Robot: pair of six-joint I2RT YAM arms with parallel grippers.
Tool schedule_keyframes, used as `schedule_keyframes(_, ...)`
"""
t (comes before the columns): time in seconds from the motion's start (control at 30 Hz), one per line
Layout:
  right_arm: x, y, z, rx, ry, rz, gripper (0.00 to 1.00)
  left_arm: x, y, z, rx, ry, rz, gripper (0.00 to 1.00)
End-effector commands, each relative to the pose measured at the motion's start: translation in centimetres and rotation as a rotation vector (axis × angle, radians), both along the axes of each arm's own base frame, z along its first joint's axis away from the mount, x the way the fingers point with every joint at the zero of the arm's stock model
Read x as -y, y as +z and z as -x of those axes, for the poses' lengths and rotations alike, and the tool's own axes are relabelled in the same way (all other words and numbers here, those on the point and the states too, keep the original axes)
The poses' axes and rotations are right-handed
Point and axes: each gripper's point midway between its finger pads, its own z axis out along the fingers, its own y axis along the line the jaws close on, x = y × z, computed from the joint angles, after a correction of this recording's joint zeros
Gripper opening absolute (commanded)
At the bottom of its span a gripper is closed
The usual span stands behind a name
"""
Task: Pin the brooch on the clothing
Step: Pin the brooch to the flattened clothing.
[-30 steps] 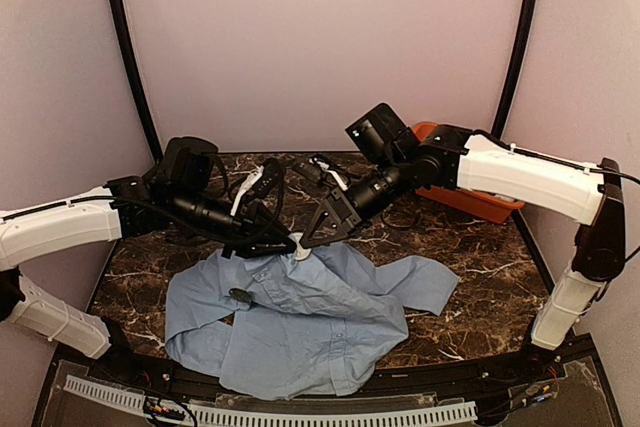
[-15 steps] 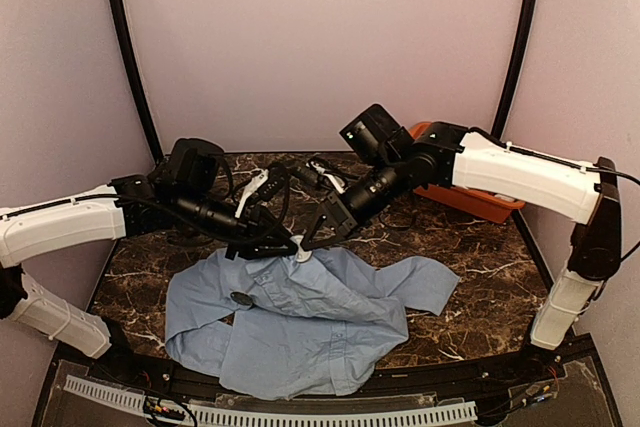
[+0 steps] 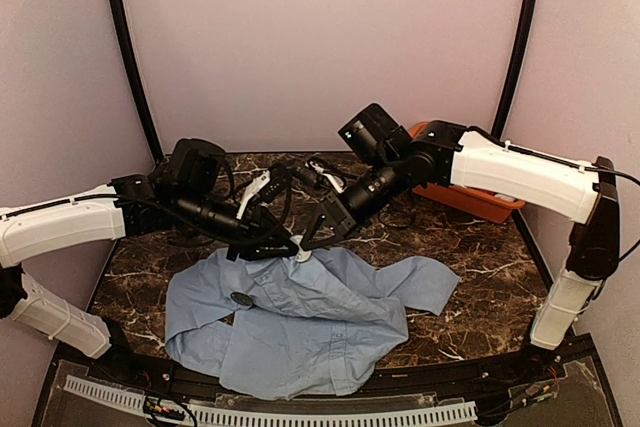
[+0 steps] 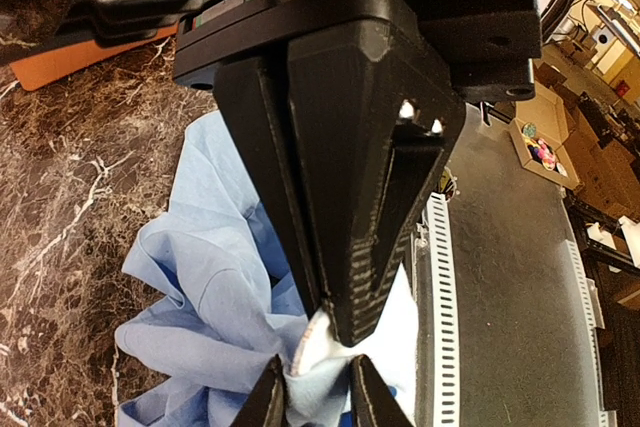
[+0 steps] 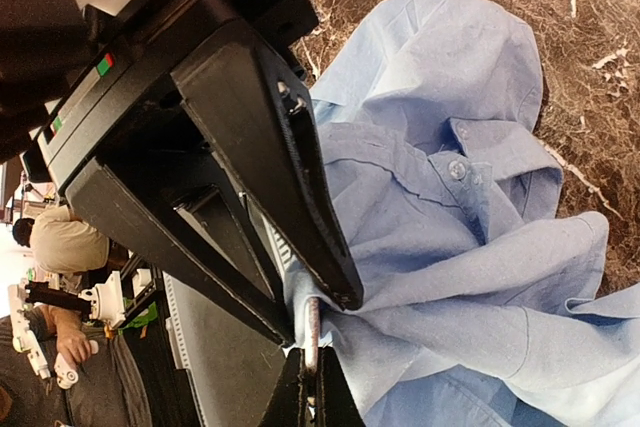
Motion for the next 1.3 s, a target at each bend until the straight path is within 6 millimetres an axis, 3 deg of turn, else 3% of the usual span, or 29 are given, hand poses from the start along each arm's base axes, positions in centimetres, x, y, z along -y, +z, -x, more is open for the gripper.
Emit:
schedule_keyframes(0.0,-1.8,3.2,0.8,0.008,0.052,-0.120,0.00,0.0,0.1,-0.4,0.029,0.030,-0.031,0.22)
schedule_keyframes(0.33,-1.9,3.7,0.9,-0.009,0.052,-0.131,0.00,0.0,-0.4,-0.2,0.065,0.032,-0.077,0.22)
schedule_keyframes(1.27,-1.1,1.6,0.5,0.036,0.036,-0.047,0.00,-0.5,-1.3,-0.9,0.094,0.054,-0.188,0.22)
